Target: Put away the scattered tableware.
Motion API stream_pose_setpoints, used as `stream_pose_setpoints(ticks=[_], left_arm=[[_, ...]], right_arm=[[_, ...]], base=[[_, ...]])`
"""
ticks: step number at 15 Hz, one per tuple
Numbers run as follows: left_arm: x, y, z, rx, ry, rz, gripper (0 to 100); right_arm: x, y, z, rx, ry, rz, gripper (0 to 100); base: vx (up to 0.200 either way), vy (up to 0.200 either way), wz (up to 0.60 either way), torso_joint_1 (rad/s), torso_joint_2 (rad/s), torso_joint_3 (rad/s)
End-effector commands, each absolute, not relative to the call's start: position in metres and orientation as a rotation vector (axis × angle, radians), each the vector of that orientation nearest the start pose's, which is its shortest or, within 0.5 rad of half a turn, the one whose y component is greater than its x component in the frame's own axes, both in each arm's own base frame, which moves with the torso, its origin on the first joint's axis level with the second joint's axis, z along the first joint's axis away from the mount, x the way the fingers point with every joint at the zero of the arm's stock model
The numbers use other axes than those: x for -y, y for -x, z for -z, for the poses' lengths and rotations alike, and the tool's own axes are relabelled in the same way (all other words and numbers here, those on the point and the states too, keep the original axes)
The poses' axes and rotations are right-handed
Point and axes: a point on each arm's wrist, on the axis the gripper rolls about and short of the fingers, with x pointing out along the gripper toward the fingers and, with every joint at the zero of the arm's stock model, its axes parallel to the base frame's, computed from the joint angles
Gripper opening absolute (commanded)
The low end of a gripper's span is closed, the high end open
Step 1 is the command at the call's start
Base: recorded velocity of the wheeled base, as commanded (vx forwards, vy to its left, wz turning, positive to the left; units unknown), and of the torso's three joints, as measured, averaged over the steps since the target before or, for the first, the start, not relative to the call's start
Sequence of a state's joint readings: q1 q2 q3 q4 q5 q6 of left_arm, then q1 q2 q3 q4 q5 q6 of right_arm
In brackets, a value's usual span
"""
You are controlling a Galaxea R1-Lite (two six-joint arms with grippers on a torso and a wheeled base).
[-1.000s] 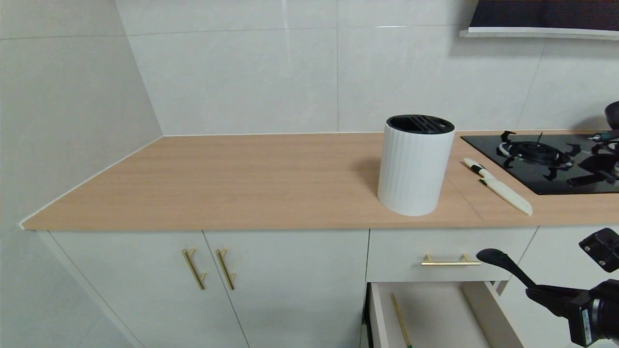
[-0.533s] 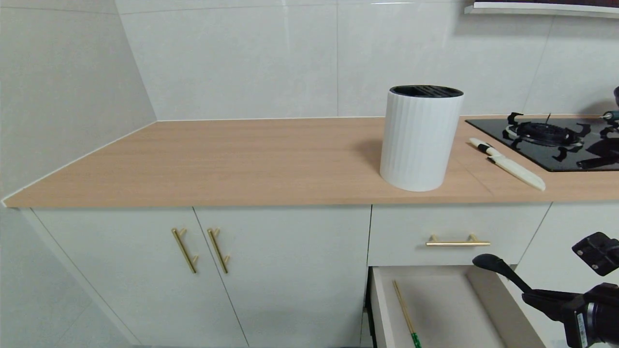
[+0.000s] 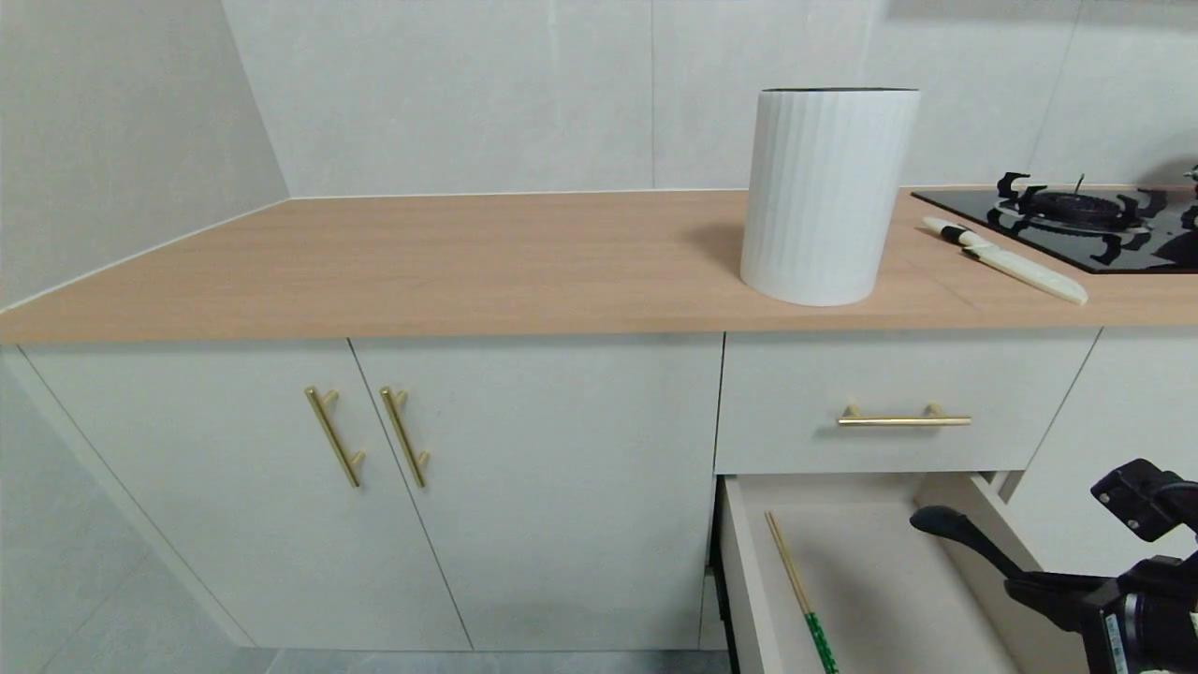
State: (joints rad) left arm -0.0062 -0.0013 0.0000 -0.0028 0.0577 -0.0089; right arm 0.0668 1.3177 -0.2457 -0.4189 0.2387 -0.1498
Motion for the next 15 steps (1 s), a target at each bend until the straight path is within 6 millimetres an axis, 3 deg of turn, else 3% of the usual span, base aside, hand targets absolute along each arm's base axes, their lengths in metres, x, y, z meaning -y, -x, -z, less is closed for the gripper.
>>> stream_pose_setpoints(ticks=[1, 5, 10, 15], left_arm=[[-0.001, 0.023, -0.076, 0.002, 0.009, -0.052, 100], [-0.001, 0.023, -0.076, 0.003, 0.009, -0.052, 100], [-0.001, 0.023, -0.076, 0.002, 0.009, -0.052, 100], [-0.001, 0.023, -0.076, 0.003, 0.009, -0.052, 100]], right_arm=[[-0.016, -0.156, -0.109, -0.642, 0.086, -0.345, 0], [-0.016, -0.156, -0.110, -0.639, 0.087, -0.344, 0], [-0.018, -0.159, -0.106, -0.663, 0.088, -0.357, 0], [-0.025, -0.195, -0.077, -0.787, 0.079, -0.349, 0]], base=[[0.000, 0.000, 0.00, -0.129, 0.45, 0.315], [0.000, 0.000, 0.00, -0.077, 0.30, 0.221], [0.000, 0.000, 0.00, -0.002, 0.01, 0.008], [0.000, 0.000, 0.00, 0.000, 0.00, 0.000]])
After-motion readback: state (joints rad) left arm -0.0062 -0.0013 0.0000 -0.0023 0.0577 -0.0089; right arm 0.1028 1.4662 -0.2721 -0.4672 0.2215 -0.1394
